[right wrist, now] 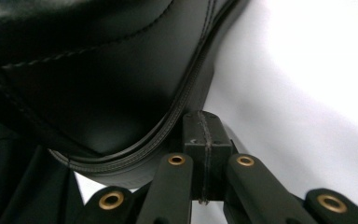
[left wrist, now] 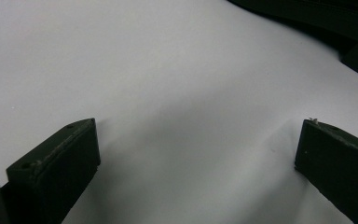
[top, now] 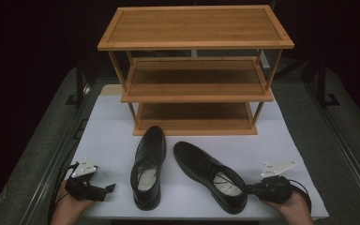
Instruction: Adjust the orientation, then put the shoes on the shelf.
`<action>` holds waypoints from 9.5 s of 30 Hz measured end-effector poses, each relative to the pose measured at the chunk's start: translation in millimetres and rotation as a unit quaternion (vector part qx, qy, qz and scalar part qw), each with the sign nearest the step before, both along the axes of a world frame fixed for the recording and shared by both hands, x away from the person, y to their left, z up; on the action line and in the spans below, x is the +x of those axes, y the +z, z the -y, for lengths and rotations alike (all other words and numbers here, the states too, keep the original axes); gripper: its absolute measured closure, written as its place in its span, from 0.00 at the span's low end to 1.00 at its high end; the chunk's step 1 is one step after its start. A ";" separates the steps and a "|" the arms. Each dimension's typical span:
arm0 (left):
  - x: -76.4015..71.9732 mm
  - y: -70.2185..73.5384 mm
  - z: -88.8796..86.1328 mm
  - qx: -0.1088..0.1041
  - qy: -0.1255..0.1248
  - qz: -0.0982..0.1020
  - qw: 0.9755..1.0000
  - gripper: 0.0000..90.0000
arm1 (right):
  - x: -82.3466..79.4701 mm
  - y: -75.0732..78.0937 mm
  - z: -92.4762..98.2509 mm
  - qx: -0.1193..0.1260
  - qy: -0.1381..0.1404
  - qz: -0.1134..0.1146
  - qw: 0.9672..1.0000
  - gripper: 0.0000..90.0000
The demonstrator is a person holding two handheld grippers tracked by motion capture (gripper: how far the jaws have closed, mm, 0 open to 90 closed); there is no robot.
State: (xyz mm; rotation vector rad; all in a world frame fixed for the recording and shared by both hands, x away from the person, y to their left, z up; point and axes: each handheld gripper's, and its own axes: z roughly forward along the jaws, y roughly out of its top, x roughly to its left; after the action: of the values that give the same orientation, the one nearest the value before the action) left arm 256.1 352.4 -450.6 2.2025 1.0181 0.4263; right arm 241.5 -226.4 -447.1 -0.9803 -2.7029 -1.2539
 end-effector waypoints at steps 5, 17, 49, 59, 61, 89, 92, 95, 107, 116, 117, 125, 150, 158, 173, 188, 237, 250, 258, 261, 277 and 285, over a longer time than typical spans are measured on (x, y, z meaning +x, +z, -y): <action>0.0 0.0 0.0 0.000 0.000 0.000 1.000 0.00 | -2.9 0.5 -9.7 -0.001 0.022 -0.002 1.000 1.00; 0.0 0.0 0.1 0.000 0.000 0.000 1.000 0.00 | -9.4 2.4 -38.9 -0.002 0.073 -0.002 0.997 1.00; 0.1 0.0 0.1 0.000 0.000 -0.001 1.000 0.00 | -11.9 13.6 -56.1 0.023 0.078 0.022 0.996 0.84; 0.1 0.0 0.1 0.000 0.000 0.000 1.000 0.00 | 2.2 53.0 -55.3 0.067 0.035 0.062 0.995 0.68; 0.0 0.0 0.1 0.000 0.000 0.000 1.000 0.00 | 6.0 61.3 -60.5 0.076 0.037 0.068 0.994 0.67; 0.0 -0.1 0.1 0.000 0.000 0.000 1.000 0.00 | 30.3 65.3 -98.1 0.065 0.038 0.073 0.995 0.96; 0.0 -0.1 0.0 0.000 0.000 0.000 1.000 0.00 | 30.2 65.7 -95.5 0.074 0.031 0.071 0.994 0.96; 0.0 -0.1 0.0 0.000 0.000 0.000 1.000 0.00 | 29.7 67.0 -93.5 0.077 0.023 0.078 0.994 0.97; 0.1 -0.1 0.0 0.000 0.000 0.000 1.000 0.00 | 28.3 72.3 -90.7 0.081 -0.014 0.109 0.991 0.98; 0.2 0.0 0.1 0.000 0.000 -0.001 1.000 0.00 | 30.4 76.3 -89.8 0.095 -0.027 0.113 0.989 0.99; 0.2 0.0 0.1 0.000 0.000 -0.001 1.000 0.00 | 31.1 77.3 -90.3 0.097 -0.028 0.114 0.988 0.99; 0.2 -0.2 0.1 -0.001 0.001 0.000 1.000 0.00 | 41.1 82.9 -98.7 0.101 -0.043 0.122 0.986 0.99; 0.1 -0.1 0.2 0.000 0.001 0.000 1.000 0.00 | 73.6 65.6 -126.7 0.076 -0.048 0.110 0.990 0.83; 0.5 0.5 0.0 -0.001 0.001 -0.001 1.000 0.00 | 72.3 69.0 -122.3 0.061 -0.047 0.107 0.991 0.54; 0.9 33.1 10.8 -0.033 -0.009 0.016 0.999 0.00 | 72.7 75.6 -117.1 0.046 -0.046 0.111 0.992 0.40; 14.4 86.5 46.8 -0.104 -0.084 0.035 0.990 0.20 | 77.0 77.5 -119.6 0.043 -0.040 0.109 0.992 0.41; 31.4 79.8 100.1 -0.054 -0.139 0.027 0.989 0.87 | 82.0 64.8 -133.3 0.018 -0.002 0.100 0.995 0.91; 27.5 83.1 100.8 -0.056 -0.111 0.050 0.991 0.97 | 79.6 67.3 -130.3 0.028 -0.026 0.108 0.993 0.97; 30.0 88.2 98.5 -0.077 -0.099 0.052 0.991 0.97 | 77.7 72.1 -119.6 0.033 -0.043 0.108 0.993 0.97; 31.1 90.4 99.4 -0.082 -0.098 0.056 0.990 0.97 | 77.3 74.3 -114.3 0.037 -0.048 0.106 0.992 0.97; 72.0 105.8 140.9 -0.090 -0.086 0.090 0.988 0.97 | 103.0 83.1 -72.6 0.044 -0.107 0.111 0.987 0.97; 111.5 98.2 170.8 -0.094 -0.058 0.104 0.988 0.97 | 126.6 81.7 -64.3 0.041 -0.145 0.117 0.982 0.97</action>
State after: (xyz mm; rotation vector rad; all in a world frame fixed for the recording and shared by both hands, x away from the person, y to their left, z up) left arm 367.6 181.6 -352.3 1.9896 0.7809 0.4758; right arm 368.1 -162.1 -365.4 -1.3325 -2.7186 -1.6109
